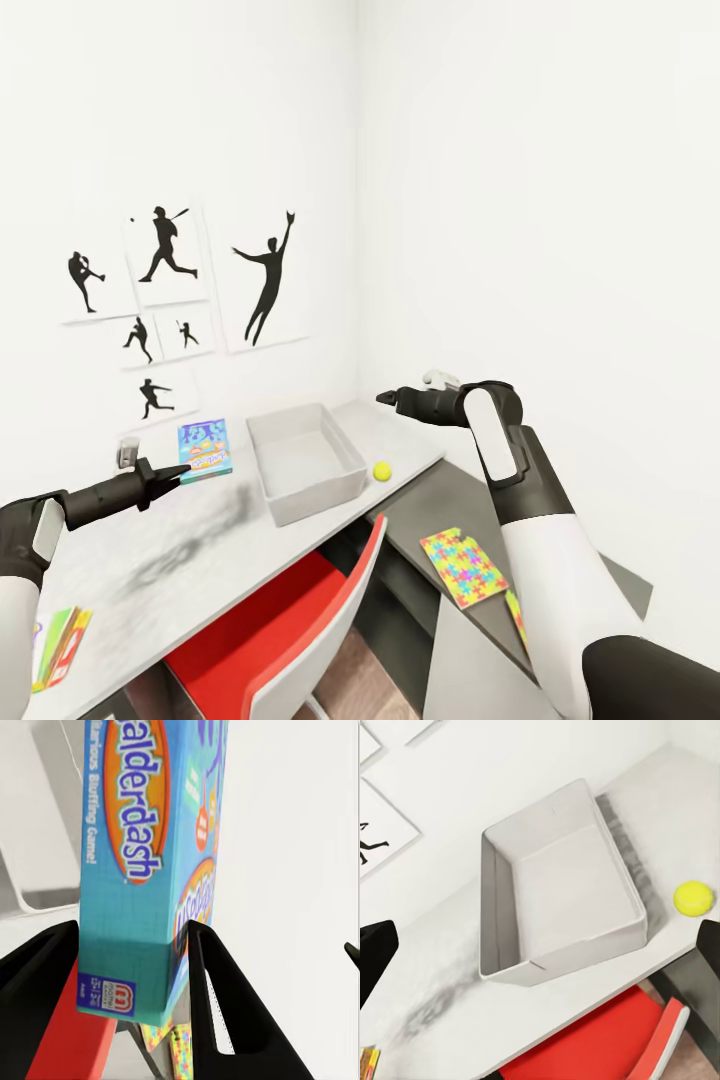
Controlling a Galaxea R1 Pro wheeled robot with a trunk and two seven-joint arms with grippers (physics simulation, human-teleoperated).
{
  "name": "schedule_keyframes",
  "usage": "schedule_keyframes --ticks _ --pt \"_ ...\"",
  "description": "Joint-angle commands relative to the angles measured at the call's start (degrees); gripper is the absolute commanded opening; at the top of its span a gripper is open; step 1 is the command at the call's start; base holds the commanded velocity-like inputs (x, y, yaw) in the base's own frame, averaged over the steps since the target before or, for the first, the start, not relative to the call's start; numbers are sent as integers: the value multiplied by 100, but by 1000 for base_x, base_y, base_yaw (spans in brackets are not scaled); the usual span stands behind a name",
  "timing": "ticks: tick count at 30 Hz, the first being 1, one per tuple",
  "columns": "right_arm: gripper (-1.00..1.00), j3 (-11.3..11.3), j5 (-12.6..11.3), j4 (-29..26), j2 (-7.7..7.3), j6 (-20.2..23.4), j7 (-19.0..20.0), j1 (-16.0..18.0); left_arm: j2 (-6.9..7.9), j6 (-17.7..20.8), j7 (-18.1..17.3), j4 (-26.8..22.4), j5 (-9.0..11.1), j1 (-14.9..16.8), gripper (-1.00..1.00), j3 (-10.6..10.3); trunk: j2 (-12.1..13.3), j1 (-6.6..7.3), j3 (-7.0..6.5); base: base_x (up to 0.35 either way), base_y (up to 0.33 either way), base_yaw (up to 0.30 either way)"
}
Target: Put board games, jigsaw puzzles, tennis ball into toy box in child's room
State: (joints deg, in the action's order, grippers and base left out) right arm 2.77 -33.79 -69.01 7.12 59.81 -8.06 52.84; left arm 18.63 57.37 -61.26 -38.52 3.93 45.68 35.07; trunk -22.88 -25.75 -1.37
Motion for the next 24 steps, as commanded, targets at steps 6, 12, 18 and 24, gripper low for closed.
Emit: schedule_keyframes --ticks 6,12,18,24 --pt "100 4 -59 -3 0 13 -64 1 0 48 -8 2 26 3 -100 9 -4 -4 3 130 41 0" --pt "100 4 -66 1 0 13 -61 -1 0 47 -9 2 25 3 -100 9 -4 -4 3 129 83 0" --pt "100 4 -66 1 0 13 -56 -9 0 47 -9 2 25 3 -100 9 -4 -4 3 156 68 0" --pt "100 4 -66 1 -2 13 -56 -10 0 47 -9 2 28 3 -100 9 -4 -4 3 195 56 0"
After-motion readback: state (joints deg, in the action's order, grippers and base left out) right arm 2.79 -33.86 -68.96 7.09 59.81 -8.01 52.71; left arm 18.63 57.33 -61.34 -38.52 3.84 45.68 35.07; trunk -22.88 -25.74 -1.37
